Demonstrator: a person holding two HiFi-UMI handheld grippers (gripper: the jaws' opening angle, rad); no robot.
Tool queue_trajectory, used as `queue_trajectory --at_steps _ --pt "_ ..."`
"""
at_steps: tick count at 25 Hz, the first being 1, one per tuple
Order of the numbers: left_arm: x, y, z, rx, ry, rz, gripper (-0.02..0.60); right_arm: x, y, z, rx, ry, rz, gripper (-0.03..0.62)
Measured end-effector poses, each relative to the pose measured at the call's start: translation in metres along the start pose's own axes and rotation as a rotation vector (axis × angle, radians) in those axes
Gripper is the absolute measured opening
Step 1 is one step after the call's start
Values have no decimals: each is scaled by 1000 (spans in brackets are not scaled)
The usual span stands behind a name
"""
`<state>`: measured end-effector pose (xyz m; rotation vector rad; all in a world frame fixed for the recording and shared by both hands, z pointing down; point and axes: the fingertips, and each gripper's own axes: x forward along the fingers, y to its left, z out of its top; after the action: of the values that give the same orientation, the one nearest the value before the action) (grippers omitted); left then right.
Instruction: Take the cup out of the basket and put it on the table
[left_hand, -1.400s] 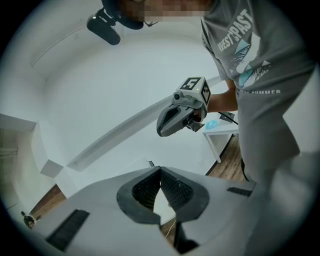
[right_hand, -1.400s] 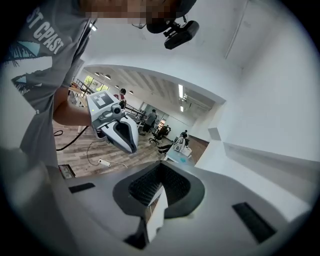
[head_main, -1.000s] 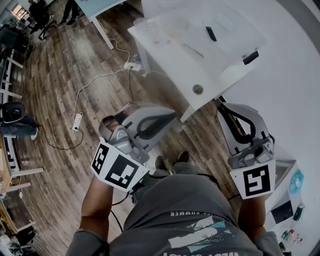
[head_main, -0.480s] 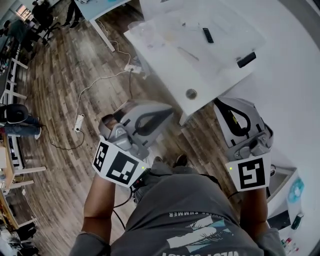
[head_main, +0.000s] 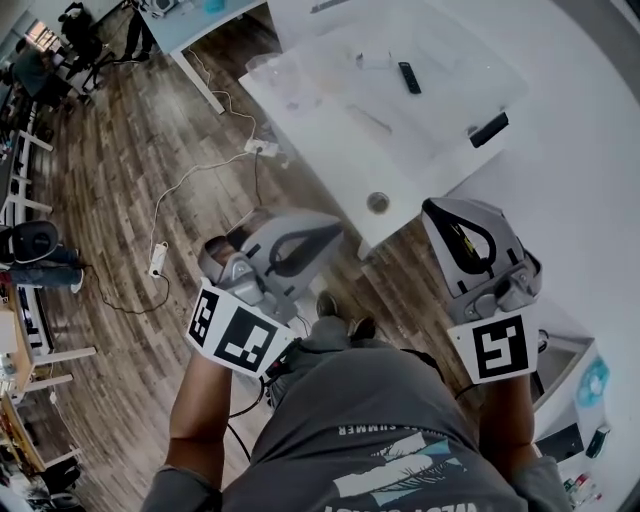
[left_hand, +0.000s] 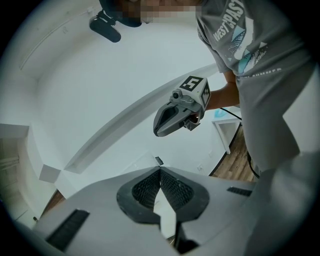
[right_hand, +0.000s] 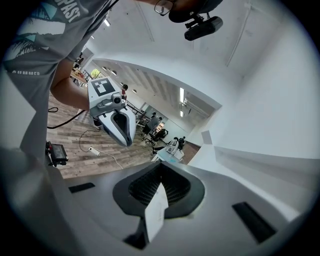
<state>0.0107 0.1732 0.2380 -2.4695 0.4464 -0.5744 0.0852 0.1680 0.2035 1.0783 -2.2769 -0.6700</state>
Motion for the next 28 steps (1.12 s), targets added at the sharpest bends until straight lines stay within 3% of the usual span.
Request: queue_trajectory --at_steps 14,22,28 --pt "0 66 -38 18 -61 -11 10 63 -26 12 -8 43 -46 12" --pt "-3 81 -52 16 -100 -37 11 82 -32 22 -14 83 -69 12" --pt "15 89 -56 2 -99 -32 10 86 -49 6 -14 92 -58 12"
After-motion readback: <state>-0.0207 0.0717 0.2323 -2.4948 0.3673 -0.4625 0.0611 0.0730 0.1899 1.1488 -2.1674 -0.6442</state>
